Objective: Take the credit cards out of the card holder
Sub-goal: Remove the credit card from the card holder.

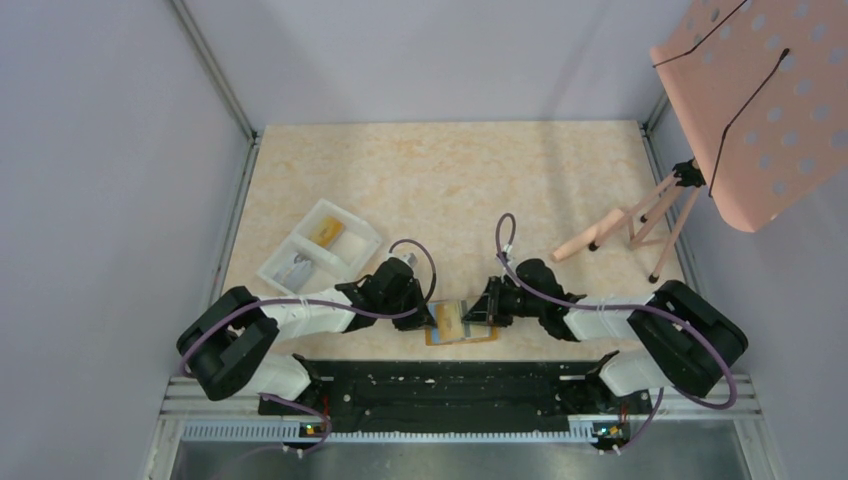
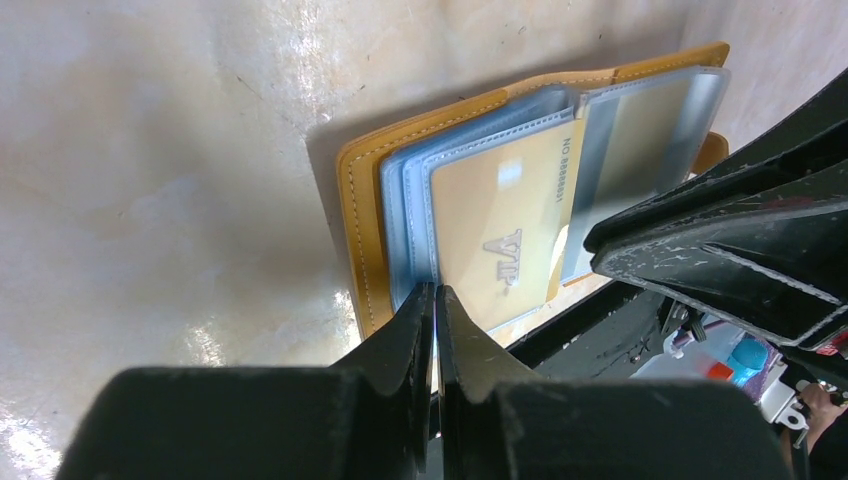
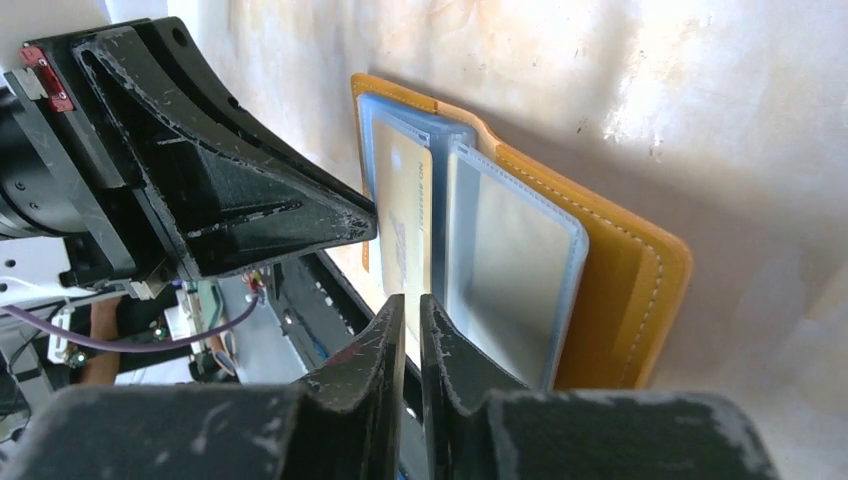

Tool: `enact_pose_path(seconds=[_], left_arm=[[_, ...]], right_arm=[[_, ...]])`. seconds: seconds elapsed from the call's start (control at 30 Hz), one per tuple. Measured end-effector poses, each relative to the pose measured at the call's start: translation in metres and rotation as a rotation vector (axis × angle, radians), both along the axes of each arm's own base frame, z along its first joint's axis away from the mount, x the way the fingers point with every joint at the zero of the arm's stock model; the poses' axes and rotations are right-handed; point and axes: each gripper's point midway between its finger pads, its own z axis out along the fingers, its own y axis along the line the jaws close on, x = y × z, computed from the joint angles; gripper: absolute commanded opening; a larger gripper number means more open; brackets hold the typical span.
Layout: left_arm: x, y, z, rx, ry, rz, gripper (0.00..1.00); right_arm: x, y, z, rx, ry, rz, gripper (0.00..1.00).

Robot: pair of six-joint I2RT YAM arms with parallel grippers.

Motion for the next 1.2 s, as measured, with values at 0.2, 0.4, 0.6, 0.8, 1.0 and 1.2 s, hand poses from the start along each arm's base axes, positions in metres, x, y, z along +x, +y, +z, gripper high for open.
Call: enact_pose_path(seconds=[0.2,0.4,0.6,0.8,1.0,1.2], left_arm=[[0.000,-0.001,0.000,-0.002,0.006,0.000,0.10],[0.000,-0.003,0.000,-0.004,0.013,-0.001,0.10],[0.000,-0.003,0.000,-0.005,0.014,-0.002,0.10],[0.000,-0.003,0.000,-0.005,0.014,-0.002,0.10],[0.000,-0.003,0.000,-0.005,0.014,-0.002,0.10],[0.000,-0.004,-0.001,-0.007,0.015,-0.003,0.10]], right_arm=[[0.005,-0.004,0.002,-0.034,-0.033,-0.016,0.21],[0.011,-0.001,-0.004,-0.061,-0.035,-0.007,0.22],[0.010,0.000,-0.012,-0.072,-0.015,0.003,0.21],[0.011,0.004,-0.012,-0.051,-0.022,0.016,0.11],[0.011,0.006,-0.014,-0.043,-0.009,0.018,0.00],[0.011,0.005,-0.004,-0.035,-0.033,0.018,0.02]])
